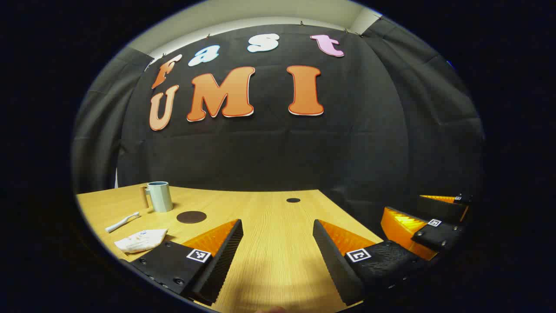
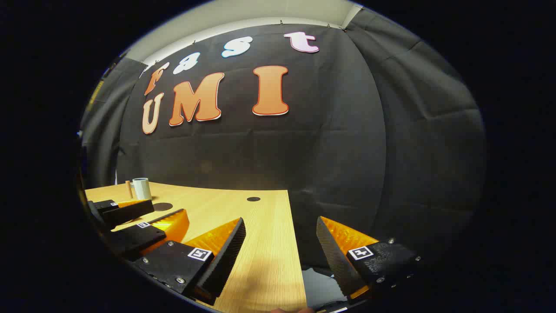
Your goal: Put the toothbrush and toothpaste on the desktop into the cup, then pick up the cup and place it on the coaster on the desktop.
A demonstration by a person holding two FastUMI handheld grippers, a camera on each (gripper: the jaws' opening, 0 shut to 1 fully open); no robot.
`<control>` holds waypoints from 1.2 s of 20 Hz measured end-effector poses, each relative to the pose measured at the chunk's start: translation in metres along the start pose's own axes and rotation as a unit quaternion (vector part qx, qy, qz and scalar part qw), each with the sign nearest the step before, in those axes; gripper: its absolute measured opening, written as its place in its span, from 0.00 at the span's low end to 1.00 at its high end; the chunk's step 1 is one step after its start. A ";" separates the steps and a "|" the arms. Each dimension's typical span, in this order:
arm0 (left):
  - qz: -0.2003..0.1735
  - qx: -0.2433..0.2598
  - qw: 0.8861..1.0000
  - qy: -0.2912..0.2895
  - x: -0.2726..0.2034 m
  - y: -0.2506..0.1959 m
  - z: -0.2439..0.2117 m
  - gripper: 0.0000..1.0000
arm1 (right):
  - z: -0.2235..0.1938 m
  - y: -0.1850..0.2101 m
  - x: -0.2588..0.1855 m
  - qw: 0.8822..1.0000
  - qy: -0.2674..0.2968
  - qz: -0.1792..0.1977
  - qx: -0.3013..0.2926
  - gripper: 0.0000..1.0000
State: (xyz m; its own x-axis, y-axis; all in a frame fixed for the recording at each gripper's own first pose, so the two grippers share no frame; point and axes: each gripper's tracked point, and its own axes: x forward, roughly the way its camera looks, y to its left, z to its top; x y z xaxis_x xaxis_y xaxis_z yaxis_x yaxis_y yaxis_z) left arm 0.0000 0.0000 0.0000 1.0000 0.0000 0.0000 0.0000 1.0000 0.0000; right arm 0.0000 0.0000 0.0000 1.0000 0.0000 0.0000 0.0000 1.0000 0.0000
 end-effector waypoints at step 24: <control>-0.006 0.002 0.997 -0.076 -0.036 0.344 0.183 0.96 | 0.210 0.210 -0.048 0.994 -0.087 -0.019 -0.062 0.99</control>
State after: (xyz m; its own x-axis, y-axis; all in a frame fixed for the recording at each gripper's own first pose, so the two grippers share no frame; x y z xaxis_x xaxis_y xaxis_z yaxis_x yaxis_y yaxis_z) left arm -0.0360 0.3444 0.1829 0.9885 -0.0117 0.1511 0.0110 0.9999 0.0058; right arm -0.0477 0.2098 0.2104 0.9842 -0.0275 0.1749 0.0490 0.9916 -0.1196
